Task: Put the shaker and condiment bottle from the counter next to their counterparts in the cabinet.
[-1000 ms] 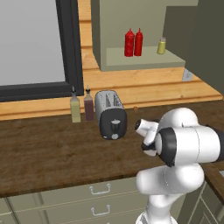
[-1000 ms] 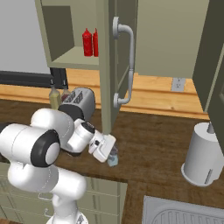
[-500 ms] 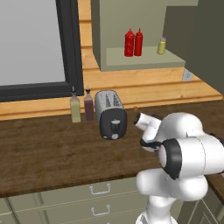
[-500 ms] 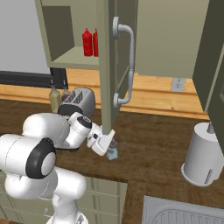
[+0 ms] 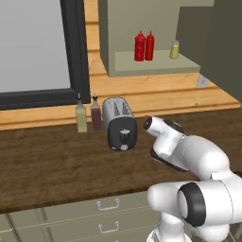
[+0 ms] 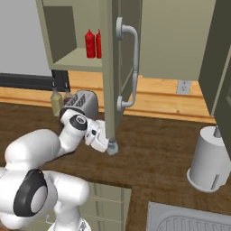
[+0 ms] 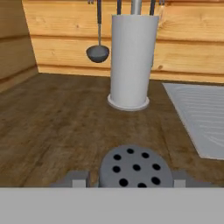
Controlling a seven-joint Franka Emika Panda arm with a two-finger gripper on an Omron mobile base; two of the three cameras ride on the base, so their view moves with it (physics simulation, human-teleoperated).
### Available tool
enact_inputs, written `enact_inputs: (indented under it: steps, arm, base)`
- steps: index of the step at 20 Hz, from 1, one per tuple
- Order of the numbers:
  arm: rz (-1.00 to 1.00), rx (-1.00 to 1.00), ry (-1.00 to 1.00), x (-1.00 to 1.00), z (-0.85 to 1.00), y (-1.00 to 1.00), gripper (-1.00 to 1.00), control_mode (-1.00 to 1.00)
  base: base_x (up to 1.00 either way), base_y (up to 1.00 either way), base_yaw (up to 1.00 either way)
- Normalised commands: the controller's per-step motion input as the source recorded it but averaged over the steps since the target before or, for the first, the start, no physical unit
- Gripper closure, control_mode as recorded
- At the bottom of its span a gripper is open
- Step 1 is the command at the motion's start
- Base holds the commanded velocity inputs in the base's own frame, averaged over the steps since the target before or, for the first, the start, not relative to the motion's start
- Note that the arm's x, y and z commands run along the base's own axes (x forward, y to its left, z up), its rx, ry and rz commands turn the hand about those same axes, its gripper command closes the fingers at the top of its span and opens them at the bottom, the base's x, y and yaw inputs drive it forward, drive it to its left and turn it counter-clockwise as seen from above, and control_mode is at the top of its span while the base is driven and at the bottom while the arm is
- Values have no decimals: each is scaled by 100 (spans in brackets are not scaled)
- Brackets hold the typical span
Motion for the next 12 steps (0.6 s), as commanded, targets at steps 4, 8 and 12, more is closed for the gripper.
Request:
enact_inputs:
  steps: [4, 8, 12]
  arm:
    - [21, -2, -4, 0, 56, 31, 100, -100]
    - [24, -9, -5, 0, 57, 39, 100, -100]
    - [31, -12, -9, 0, 51, 32, 100, -100]
  base:
    - [0, 0, 0]
    - [0, 0, 0]
    - [0, 0, 0]
